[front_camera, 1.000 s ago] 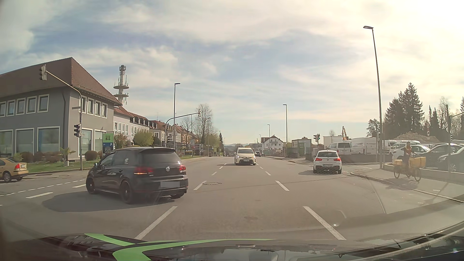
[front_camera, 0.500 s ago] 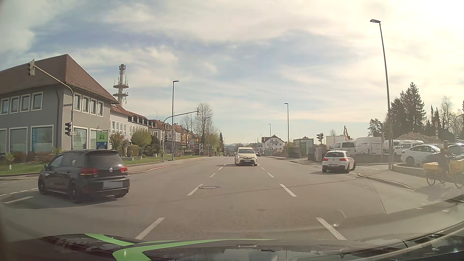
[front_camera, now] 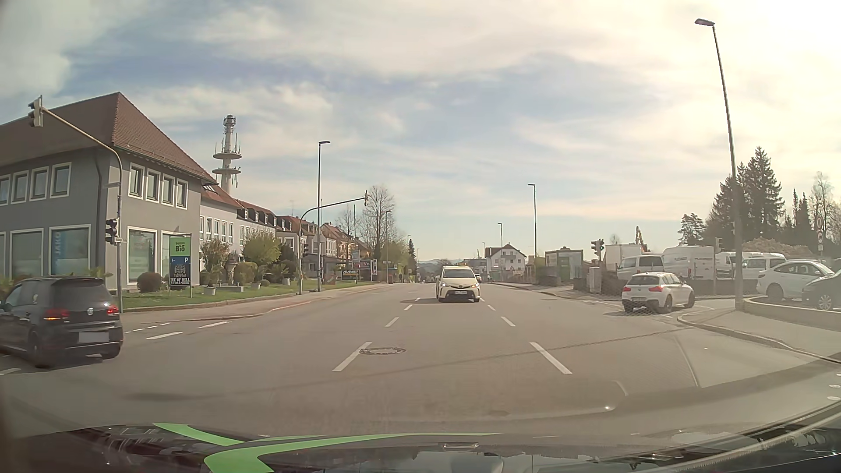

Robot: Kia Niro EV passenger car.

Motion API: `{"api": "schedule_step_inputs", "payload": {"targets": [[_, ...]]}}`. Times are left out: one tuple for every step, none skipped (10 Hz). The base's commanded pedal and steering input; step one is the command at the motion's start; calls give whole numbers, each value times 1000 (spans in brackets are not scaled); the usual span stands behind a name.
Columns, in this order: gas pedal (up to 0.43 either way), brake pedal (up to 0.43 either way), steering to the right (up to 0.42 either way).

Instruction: Follow the waypoints while adhering to traffic rules and regulations

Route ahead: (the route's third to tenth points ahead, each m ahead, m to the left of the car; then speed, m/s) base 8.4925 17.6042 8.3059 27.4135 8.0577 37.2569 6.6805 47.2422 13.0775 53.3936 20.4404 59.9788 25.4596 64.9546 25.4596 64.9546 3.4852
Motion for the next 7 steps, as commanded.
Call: {"api": "schedule_step_inputs", "payload": {"targets": [[209, 0, -175], [209, 0, -201], [209, 0, -238], [209, 0, -276], [209, 0, -307], [209, 0, -341], [209, 0, -377]]}}
